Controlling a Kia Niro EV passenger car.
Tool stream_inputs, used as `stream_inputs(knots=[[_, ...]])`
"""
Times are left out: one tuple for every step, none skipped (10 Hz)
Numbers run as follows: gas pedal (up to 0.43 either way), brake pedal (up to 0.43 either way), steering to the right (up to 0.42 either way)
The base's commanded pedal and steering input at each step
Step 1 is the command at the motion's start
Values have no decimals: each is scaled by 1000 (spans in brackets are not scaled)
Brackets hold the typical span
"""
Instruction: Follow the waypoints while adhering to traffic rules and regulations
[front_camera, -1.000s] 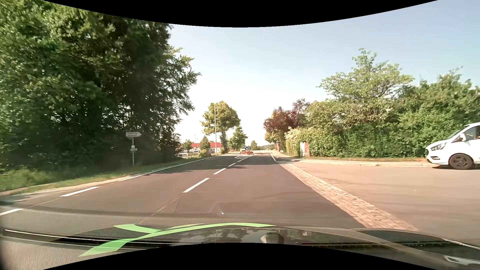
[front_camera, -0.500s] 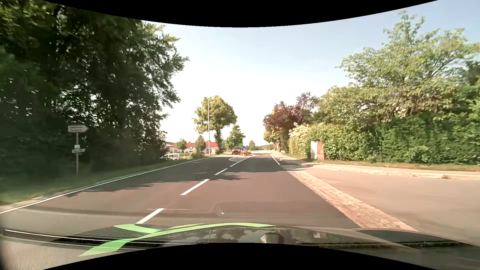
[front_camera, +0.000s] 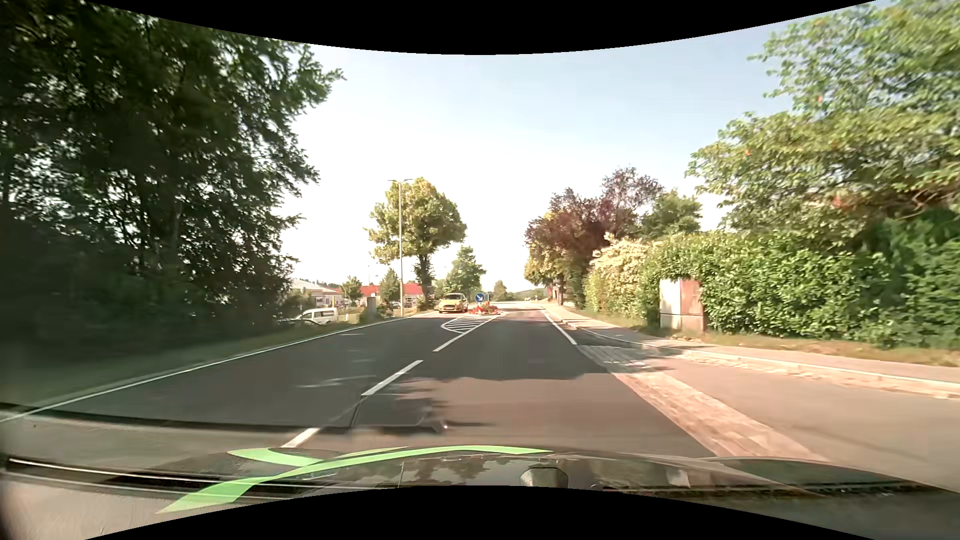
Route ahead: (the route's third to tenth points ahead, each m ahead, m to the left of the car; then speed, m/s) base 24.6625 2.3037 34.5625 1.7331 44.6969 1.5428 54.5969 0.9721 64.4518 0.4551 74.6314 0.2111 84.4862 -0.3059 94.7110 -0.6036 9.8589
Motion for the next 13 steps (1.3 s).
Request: stream_inputs(knots=[[157, 0, 6], [169, 0, 8], [169, 0, 11], [169, 0, 12], [169, 0, 12], [169, 0, 12], [169, 0, 12], [169, 0, 12], [169, 0, 12], [169, 0, 12], [169, 0, 12], [169, 0, 12], [169, 0, 12]])
